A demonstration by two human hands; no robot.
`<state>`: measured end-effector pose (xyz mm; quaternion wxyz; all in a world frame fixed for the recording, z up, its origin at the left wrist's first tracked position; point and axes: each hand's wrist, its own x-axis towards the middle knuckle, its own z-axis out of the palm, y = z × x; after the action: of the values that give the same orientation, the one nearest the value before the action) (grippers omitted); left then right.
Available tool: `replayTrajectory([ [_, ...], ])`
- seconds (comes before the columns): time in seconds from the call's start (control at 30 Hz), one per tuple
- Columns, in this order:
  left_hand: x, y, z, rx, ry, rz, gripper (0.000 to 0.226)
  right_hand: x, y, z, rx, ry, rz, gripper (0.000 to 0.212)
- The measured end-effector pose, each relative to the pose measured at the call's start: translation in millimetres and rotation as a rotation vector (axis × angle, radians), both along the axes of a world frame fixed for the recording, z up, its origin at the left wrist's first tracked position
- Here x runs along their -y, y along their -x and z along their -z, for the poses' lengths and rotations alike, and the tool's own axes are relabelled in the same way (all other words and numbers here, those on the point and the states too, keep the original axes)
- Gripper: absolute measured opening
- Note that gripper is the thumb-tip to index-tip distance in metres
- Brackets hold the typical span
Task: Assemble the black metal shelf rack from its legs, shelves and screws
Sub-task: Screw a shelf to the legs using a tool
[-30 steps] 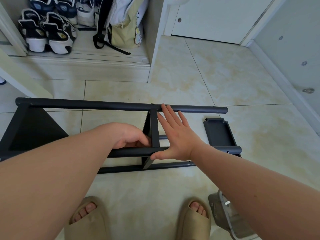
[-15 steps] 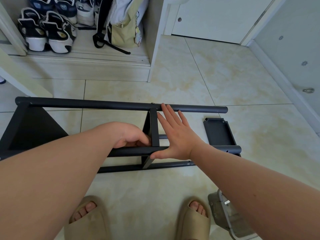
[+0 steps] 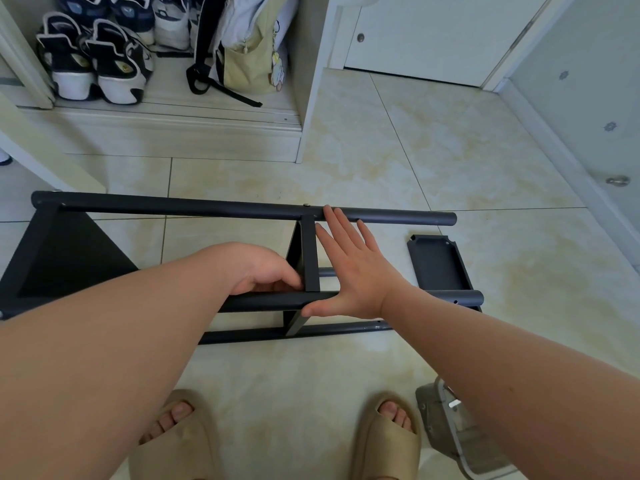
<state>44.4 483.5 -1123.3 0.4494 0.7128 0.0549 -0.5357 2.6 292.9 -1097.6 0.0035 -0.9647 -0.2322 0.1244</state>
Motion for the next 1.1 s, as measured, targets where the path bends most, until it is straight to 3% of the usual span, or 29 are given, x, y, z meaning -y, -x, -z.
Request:
replayTrajectory([
  [0.43,-2.6,-1.8,0.0,-0.078,0.067,-0.011,0.025,1.3,-1.3,3.2,0.011,-0.001,-0.007,0.136],
  [0.6,1.3,-2.4,1.6,-0.046,-0.037,0.026,0.016,1.0,-1.3,2.6,0.004,0.002,-0.004,0.136],
  [0.97,-1.5,-2.1,0.2,-0.07,-0.035,0.017,0.019,1.9,-2.1,4.4,0.009,0.003,-0.007,0.135],
  [1.1,-2.7,-2.3,-1.6,-0.104,0.07,0.013,0.02,2.1,-2.5,4.9,0.009,-0.002,-0.009,0.136],
])
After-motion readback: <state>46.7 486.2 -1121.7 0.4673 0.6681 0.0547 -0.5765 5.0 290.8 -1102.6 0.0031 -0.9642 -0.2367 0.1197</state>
